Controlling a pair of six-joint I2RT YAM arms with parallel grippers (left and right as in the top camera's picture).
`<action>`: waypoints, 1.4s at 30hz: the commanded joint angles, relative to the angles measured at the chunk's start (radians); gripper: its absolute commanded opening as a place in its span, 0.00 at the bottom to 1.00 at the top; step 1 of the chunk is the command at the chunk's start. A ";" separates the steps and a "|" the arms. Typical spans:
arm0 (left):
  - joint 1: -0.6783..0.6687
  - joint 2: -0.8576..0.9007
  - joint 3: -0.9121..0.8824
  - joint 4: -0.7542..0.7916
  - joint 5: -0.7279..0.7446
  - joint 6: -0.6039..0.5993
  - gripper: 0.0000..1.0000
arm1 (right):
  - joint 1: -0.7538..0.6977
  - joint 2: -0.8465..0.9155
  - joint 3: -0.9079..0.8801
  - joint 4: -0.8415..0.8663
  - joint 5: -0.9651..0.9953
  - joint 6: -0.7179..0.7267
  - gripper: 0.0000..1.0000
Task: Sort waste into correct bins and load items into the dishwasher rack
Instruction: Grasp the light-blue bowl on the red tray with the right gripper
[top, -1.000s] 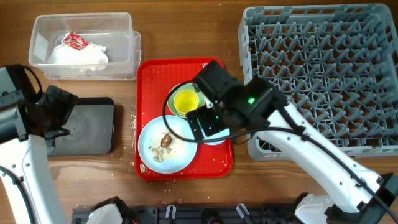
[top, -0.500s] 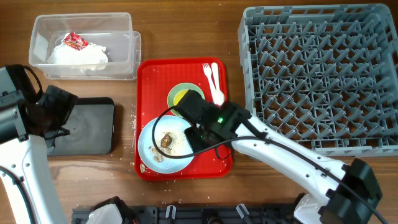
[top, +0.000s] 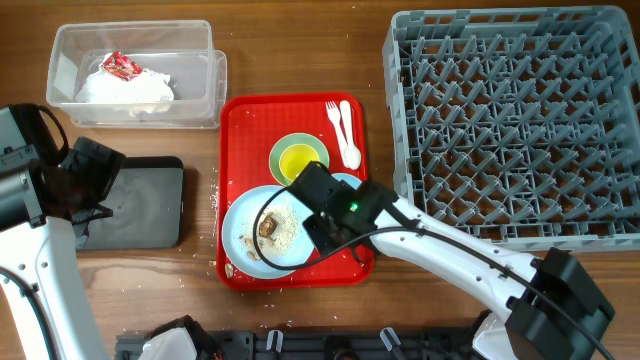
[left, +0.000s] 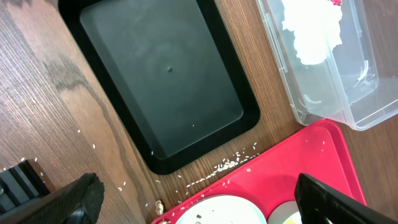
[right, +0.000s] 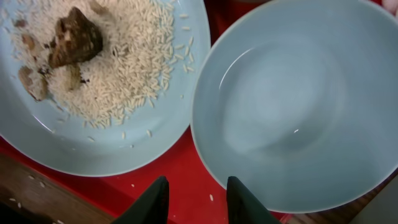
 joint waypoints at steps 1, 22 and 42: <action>0.007 -0.007 -0.001 0.000 -0.003 -0.013 1.00 | 0.000 0.006 -0.018 0.009 0.027 -0.028 0.32; 0.007 -0.007 -0.001 0.000 -0.003 -0.013 1.00 | 0.000 0.117 -0.018 0.055 0.076 -0.149 0.37; 0.007 -0.007 -0.001 0.000 -0.003 -0.013 1.00 | 0.000 0.150 -0.018 0.066 0.068 -0.167 0.20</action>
